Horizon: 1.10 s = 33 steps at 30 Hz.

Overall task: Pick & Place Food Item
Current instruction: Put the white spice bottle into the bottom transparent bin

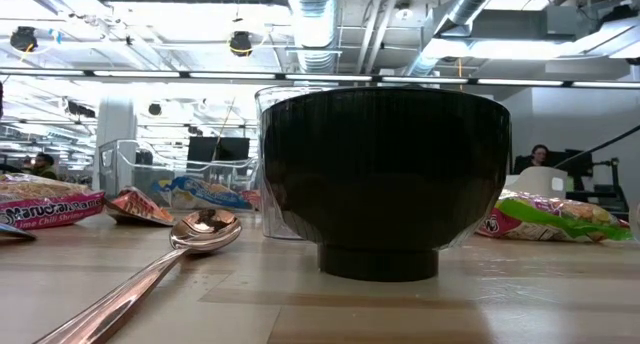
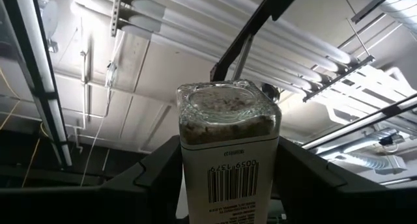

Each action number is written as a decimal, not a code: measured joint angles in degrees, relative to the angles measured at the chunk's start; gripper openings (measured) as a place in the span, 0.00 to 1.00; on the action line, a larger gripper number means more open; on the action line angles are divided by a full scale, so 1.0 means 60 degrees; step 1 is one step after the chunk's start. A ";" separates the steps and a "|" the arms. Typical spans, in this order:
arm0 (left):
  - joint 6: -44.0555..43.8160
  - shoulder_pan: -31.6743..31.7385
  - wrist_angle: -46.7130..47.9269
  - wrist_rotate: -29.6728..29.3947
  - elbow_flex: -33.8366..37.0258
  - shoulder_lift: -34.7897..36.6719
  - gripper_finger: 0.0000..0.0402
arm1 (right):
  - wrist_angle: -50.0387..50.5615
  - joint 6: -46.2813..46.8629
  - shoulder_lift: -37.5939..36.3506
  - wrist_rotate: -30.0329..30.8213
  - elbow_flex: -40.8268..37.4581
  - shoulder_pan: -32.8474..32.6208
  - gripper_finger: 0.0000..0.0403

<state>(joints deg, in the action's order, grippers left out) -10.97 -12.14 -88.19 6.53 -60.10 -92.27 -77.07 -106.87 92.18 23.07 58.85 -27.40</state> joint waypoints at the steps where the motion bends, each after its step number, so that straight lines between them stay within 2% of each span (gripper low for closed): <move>1: -0.0026 0.0000 0.0011 0.0003 0.0000 0.0000 0.49 | -0.0002 0.0021 0.0000 -0.0188 0.0000 0.0063 0.59; 6: -0.0144 -0.0025 0.0018 0.0156 0.0004 0.0000 0.49 | 0.0003 0.0321 0.0000 -0.0783 0.0000 0.0240 0.59; 15: -0.0714 0.0101 0.0439 0.0485 0.0013 0.0000 0.49 | 0.0552 0.0321 0.0000 -0.0905 0.0000 0.0286 0.59; 33: -0.1307 0.0350 0.0763 0.0438 0.0015 0.0000 0.49 | 0.1078 0.0318 -0.0007 -0.1115 0.0261 0.0343 0.59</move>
<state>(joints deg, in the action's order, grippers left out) -18.82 -10.04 -83.61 9.16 -60.01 -92.27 -70.60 -104.97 92.14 16.38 60.42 -25.34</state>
